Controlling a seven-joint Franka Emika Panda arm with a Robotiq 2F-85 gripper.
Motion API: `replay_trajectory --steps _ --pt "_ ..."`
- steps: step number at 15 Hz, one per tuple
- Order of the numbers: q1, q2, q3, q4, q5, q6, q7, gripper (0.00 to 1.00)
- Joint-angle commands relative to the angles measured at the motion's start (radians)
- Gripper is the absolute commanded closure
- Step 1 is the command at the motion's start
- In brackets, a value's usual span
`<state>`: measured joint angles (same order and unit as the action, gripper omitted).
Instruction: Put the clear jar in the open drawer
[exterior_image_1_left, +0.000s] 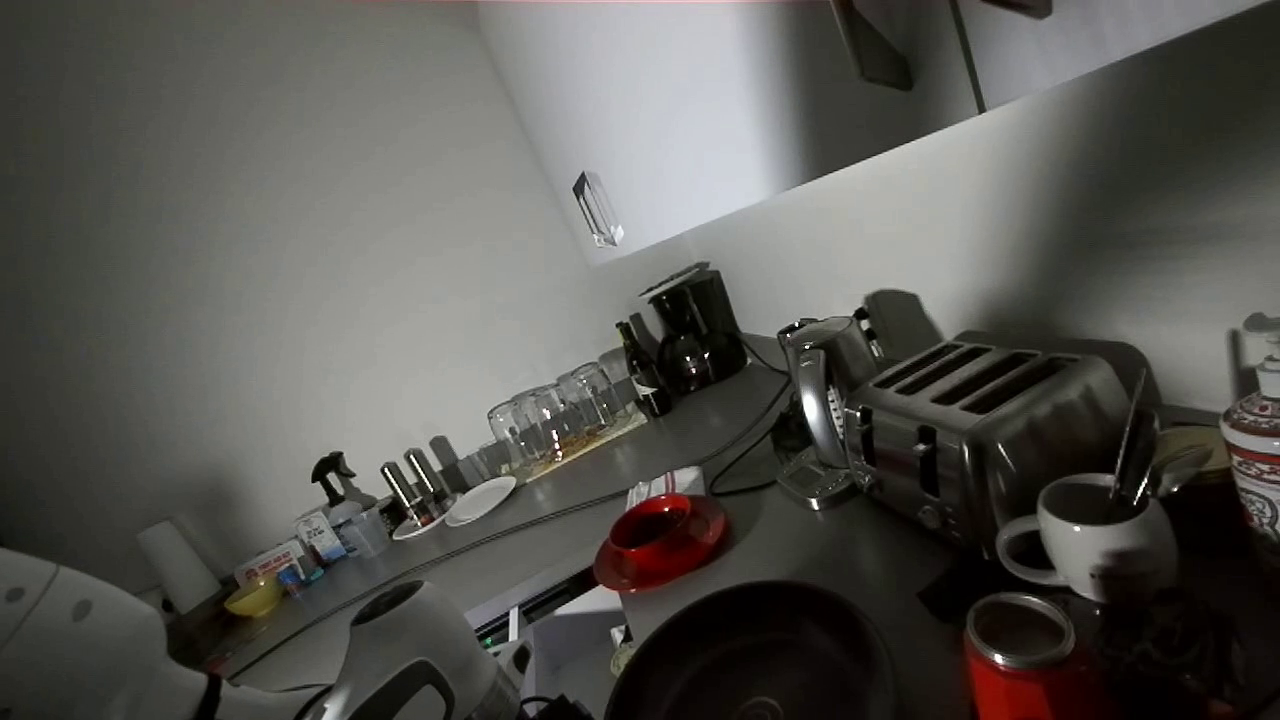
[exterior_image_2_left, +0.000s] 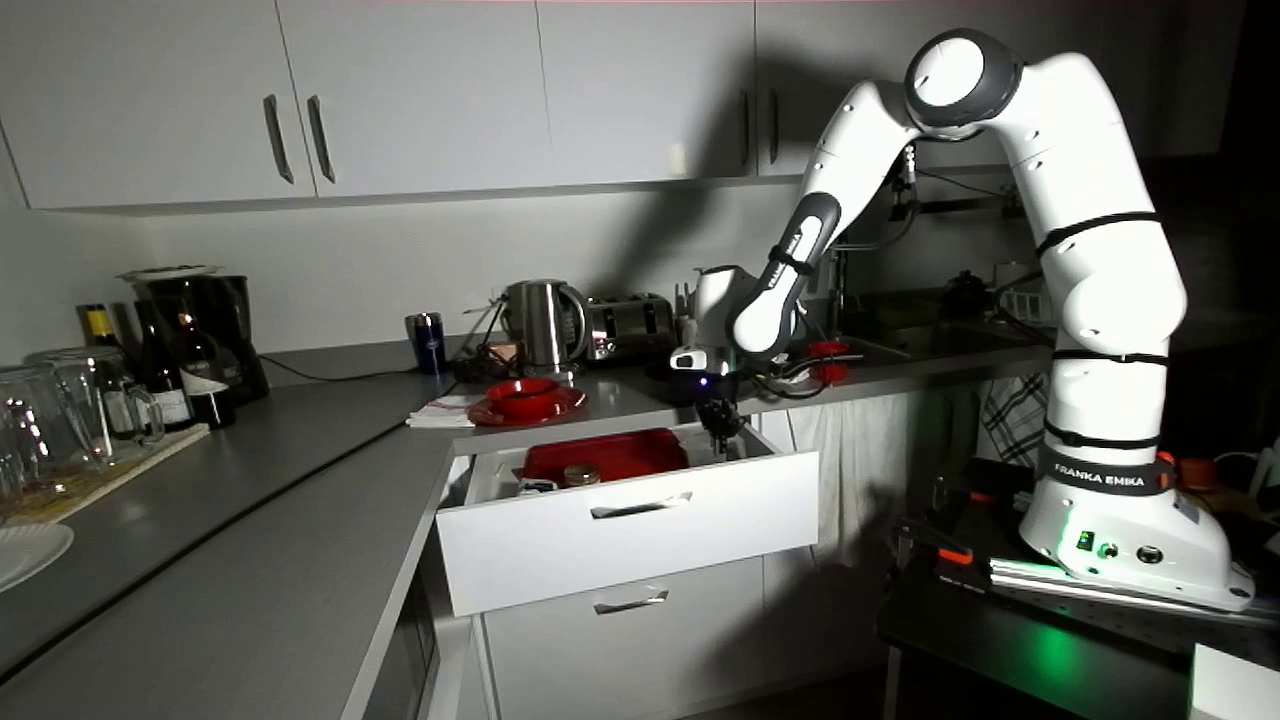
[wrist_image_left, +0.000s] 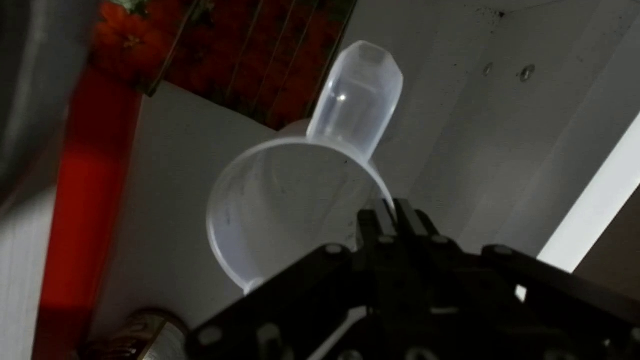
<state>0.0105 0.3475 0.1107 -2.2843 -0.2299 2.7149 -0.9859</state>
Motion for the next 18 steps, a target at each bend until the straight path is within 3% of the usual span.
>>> replay_trajectory --steps 1,14,18 --pt "-0.010 0.000 0.009 0.002 -0.004 -0.003 0.003 0.94" --pt "-0.014 0.021 0.029 0.015 0.012 0.009 -0.009 0.94" --pt "0.027 0.049 0.024 0.017 -0.030 0.031 0.031 0.94"
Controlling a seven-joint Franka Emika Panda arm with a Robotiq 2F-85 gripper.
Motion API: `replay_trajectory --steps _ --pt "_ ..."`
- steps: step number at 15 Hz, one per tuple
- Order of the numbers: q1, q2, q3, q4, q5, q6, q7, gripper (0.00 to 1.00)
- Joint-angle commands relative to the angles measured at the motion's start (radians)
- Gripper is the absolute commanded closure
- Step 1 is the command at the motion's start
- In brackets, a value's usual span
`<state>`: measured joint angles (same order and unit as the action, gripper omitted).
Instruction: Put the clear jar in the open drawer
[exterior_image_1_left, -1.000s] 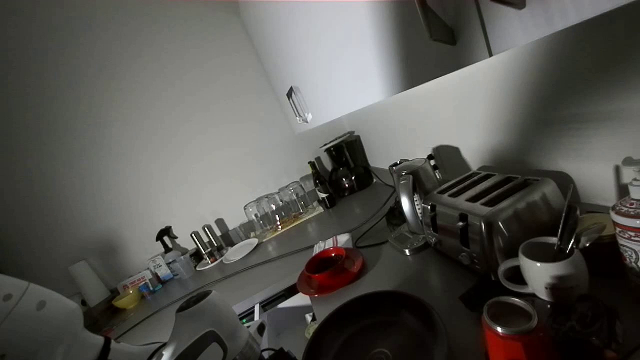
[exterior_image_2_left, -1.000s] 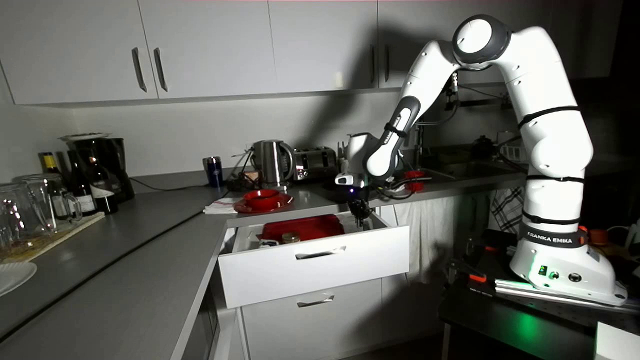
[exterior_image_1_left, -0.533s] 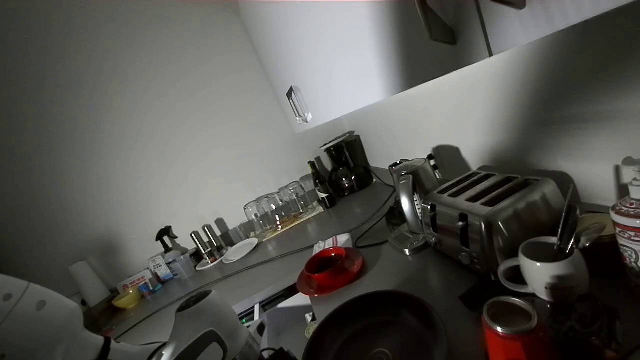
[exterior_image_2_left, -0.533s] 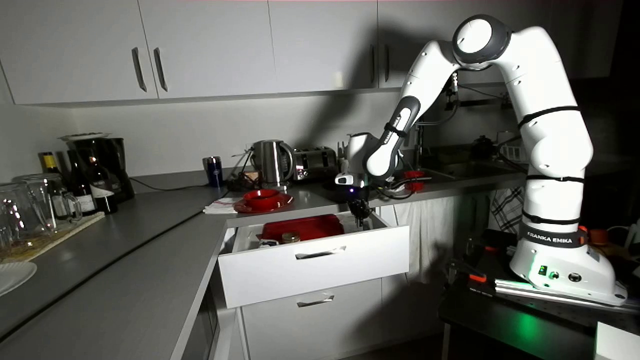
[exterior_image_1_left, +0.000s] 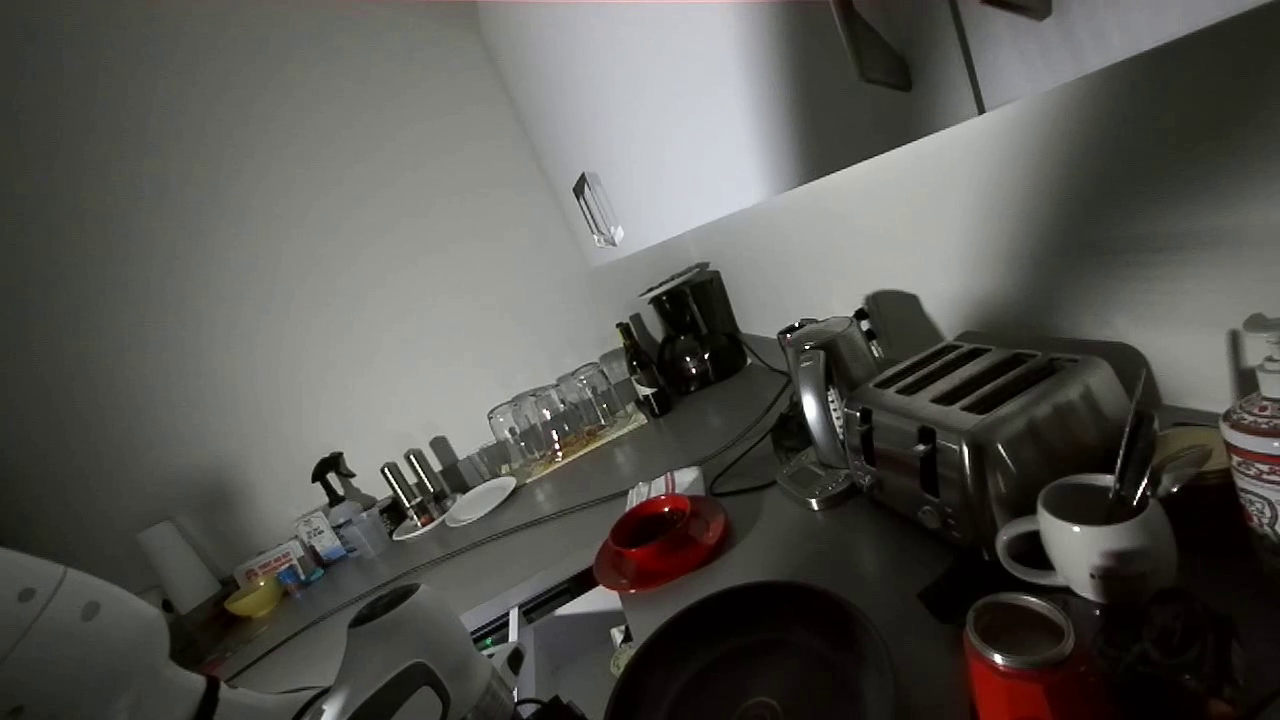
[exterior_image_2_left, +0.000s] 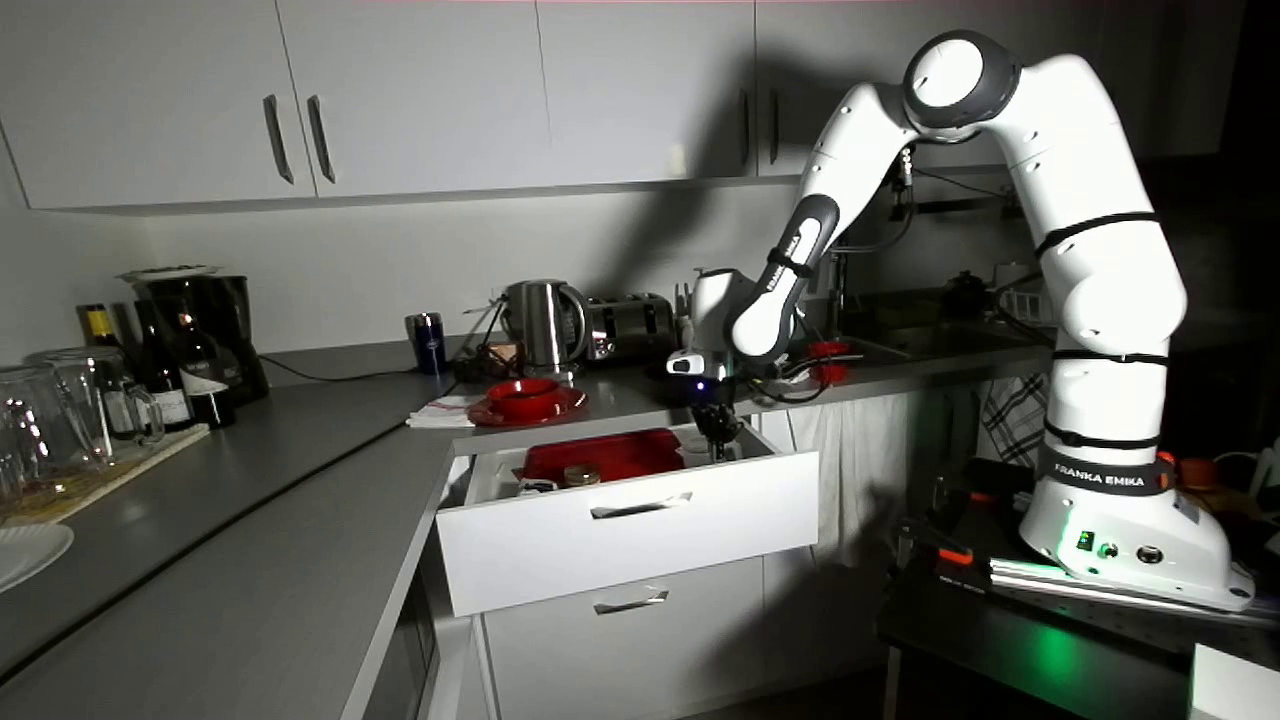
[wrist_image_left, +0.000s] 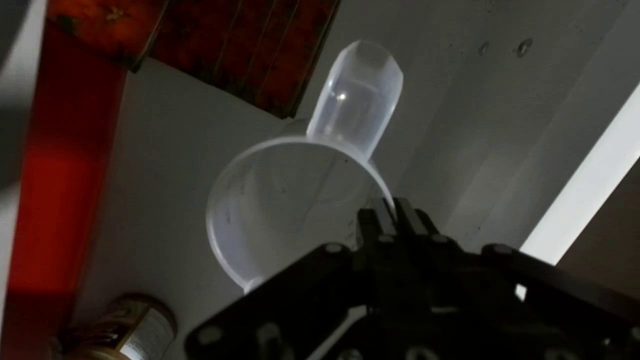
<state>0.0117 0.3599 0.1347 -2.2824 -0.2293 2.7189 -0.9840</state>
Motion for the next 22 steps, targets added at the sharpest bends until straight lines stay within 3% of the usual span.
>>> replay_trajectory --steps 1,13,22 --pt "0.035 0.047 0.001 0.016 -0.037 0.028 0.034 0.94" --pt "0.116 0.113 -0.031 0.049 -0.174 0.057 0.171 0.94" --pt "0.095 0.154 0.023 0.091 -0.132 0.073 0.160 0.94"
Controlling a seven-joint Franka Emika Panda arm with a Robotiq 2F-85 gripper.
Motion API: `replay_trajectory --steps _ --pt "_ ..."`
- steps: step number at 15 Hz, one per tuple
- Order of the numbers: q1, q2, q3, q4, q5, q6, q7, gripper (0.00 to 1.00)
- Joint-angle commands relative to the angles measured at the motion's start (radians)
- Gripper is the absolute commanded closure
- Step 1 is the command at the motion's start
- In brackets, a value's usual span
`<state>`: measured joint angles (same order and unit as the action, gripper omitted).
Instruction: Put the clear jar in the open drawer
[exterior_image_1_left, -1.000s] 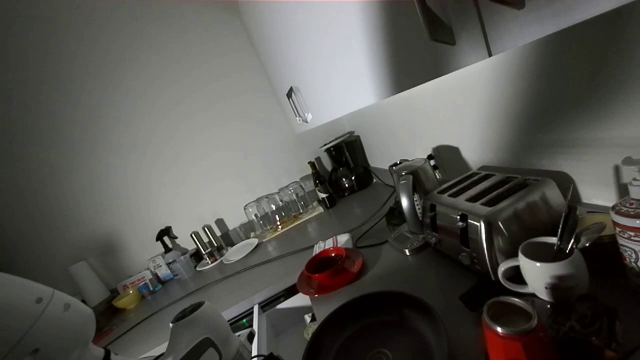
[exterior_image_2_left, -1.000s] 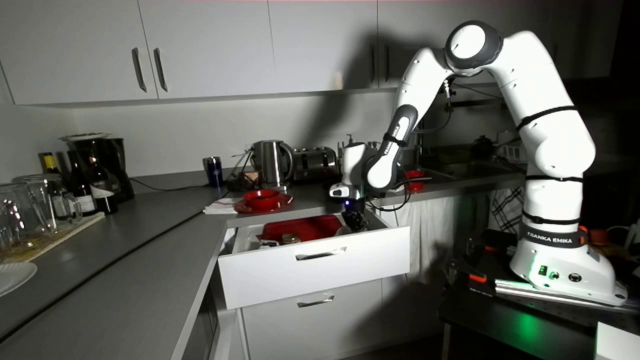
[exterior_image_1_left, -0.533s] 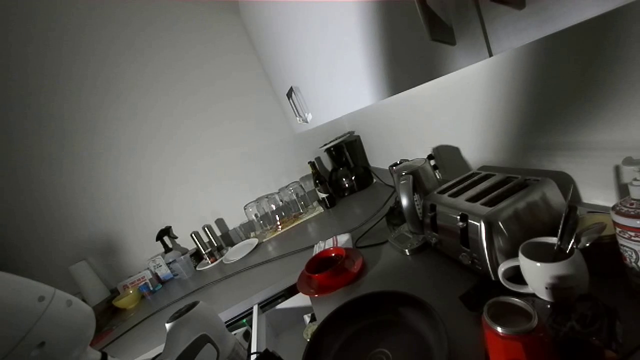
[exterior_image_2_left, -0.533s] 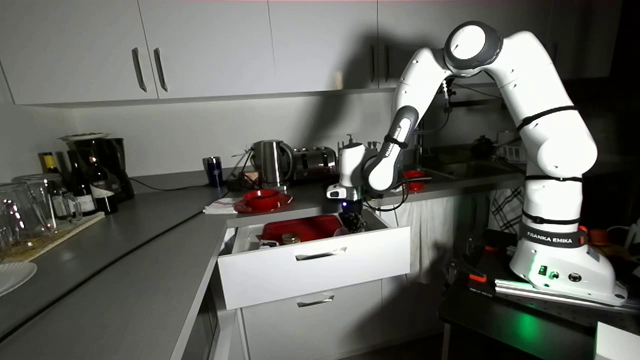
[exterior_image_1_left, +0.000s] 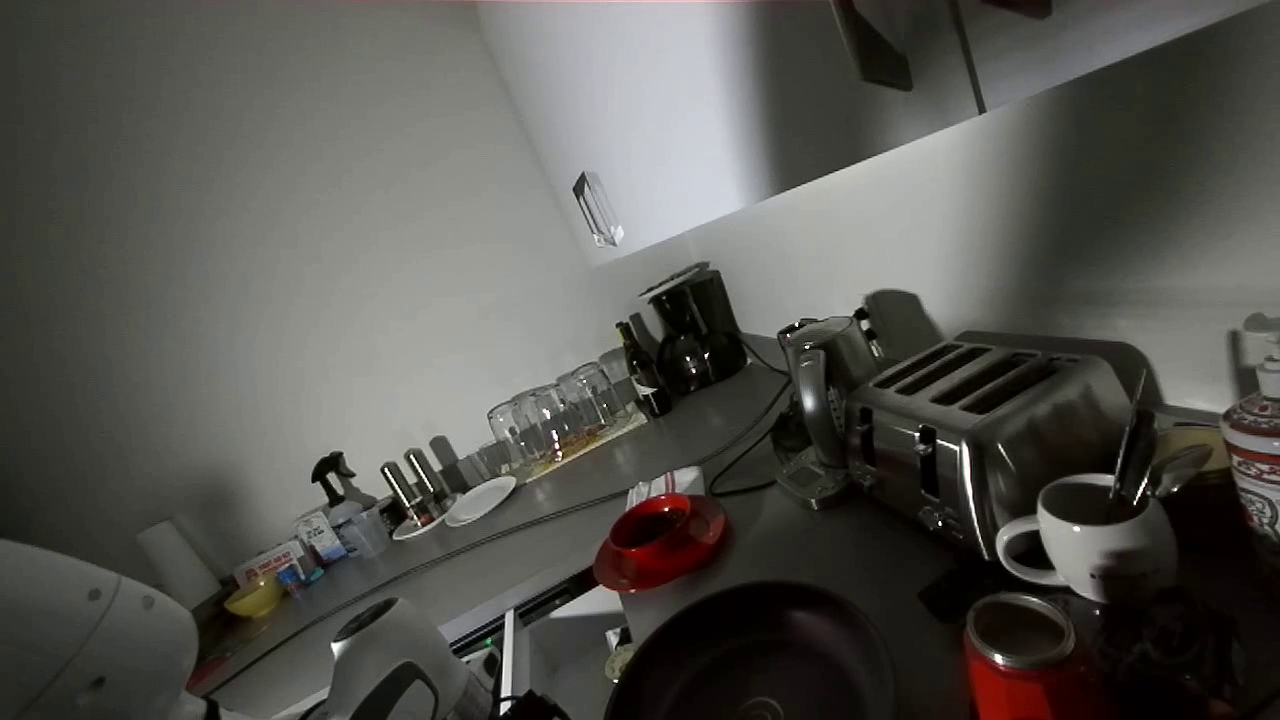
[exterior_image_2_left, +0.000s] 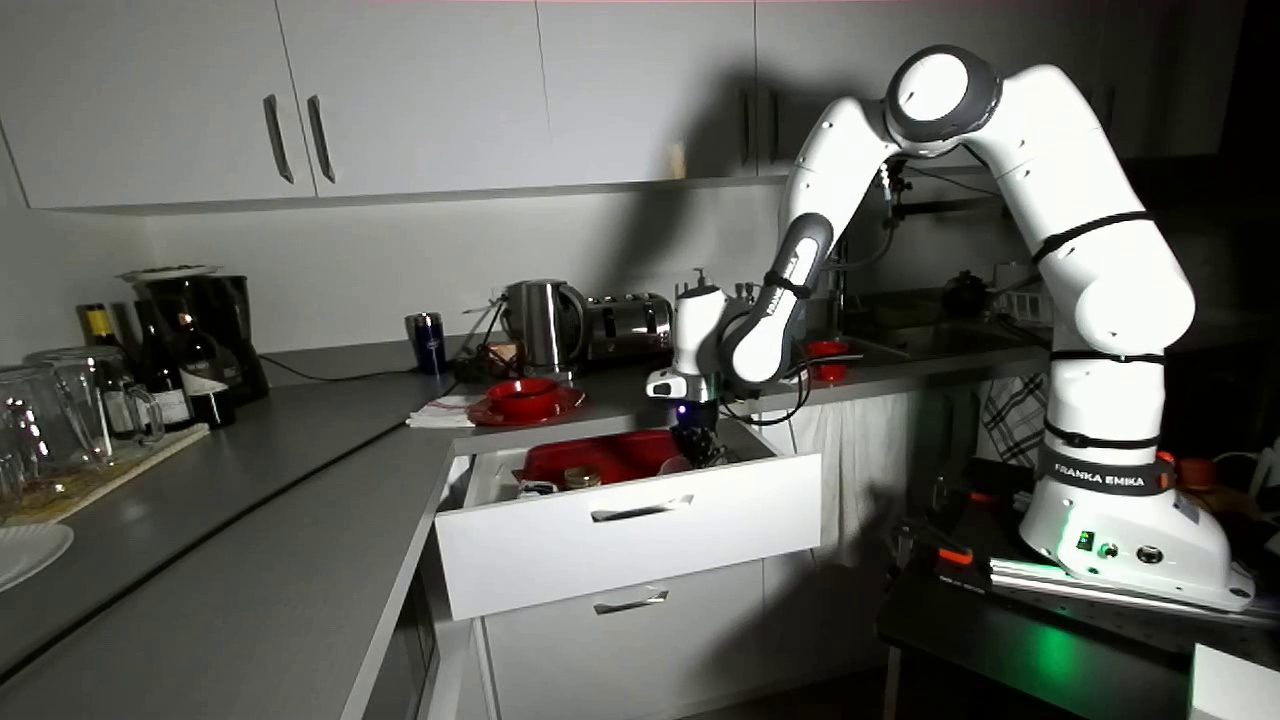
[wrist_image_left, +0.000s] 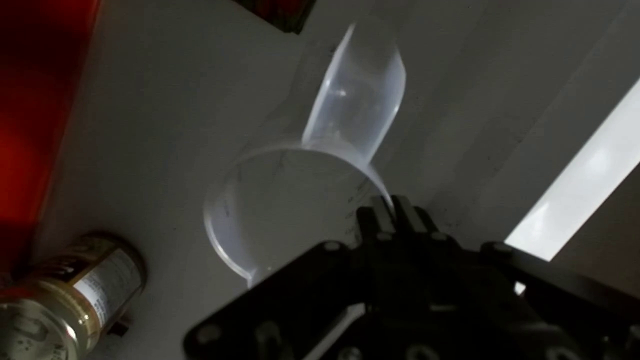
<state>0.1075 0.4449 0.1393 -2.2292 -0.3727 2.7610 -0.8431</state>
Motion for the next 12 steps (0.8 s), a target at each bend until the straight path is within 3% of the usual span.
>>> replay_trajectory --steps 1,12 --pt "0.001 0.080 0.019 0.053 0.010 0.030 0.021 0.94" --pt "0.006 0.234 -0.002 0.231 0.001 0.020 0.066 0.94"
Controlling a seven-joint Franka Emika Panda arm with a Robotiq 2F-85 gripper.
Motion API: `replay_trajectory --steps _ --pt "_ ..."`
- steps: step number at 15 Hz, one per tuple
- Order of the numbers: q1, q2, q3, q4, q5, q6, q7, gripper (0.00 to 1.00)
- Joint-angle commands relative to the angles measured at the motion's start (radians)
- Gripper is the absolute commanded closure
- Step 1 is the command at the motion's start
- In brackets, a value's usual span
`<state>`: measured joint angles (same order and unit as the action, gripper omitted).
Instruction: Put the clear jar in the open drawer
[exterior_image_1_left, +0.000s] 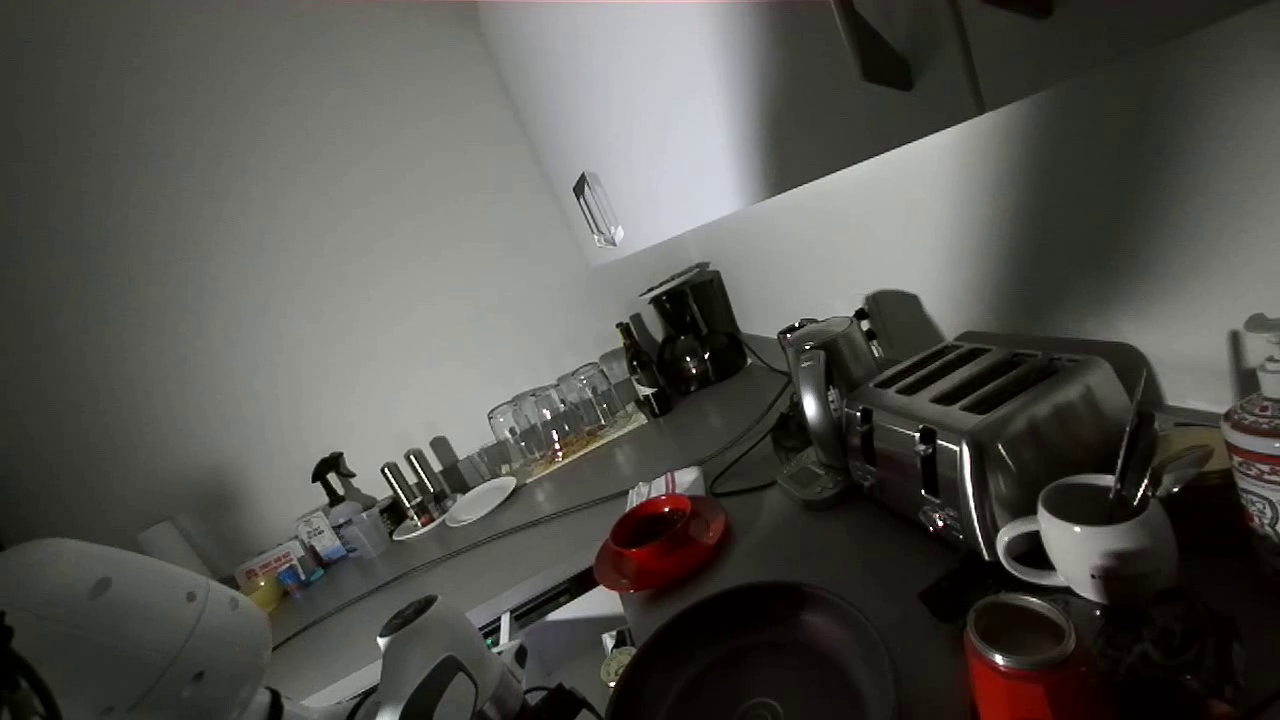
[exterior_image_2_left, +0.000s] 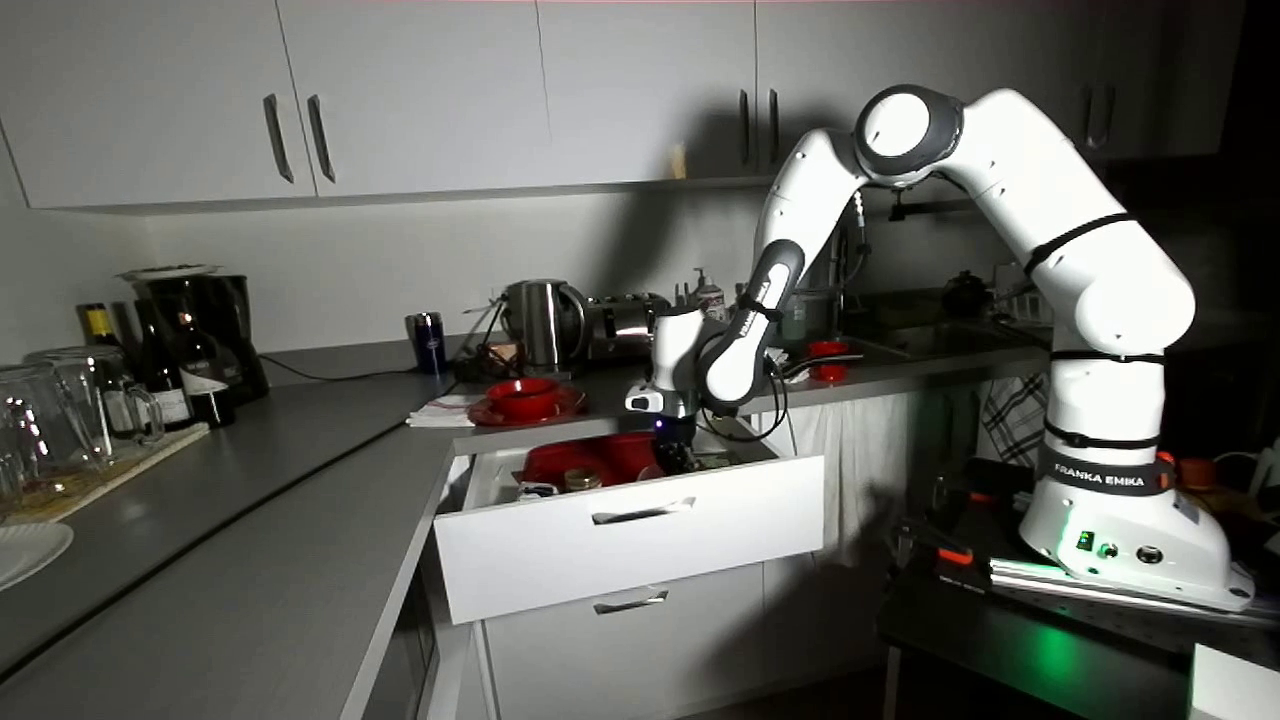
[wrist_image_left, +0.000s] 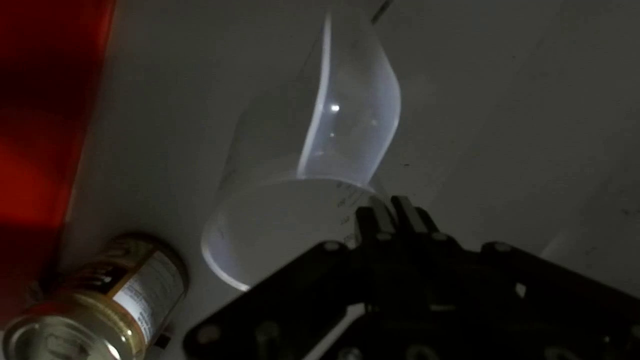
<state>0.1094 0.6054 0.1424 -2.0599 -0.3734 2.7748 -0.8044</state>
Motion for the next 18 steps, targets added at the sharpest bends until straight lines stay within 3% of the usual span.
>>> replay_trajectory --steps 1,16,17,18 --pt "0.004 0.084 -0.005 0.073 0.001 0.006 0.030 0.94" --pt "-0.007 0.060 0.007 0.075 -0.006 -0.003 0.045 0.94" --pt "-0.009 0.057 0.008 0.074 -0.003 -0.006 0.045 0.93" --pt "-0.013 0.054 0.012 0.071 0.000 -0.003 0.044 0.84"
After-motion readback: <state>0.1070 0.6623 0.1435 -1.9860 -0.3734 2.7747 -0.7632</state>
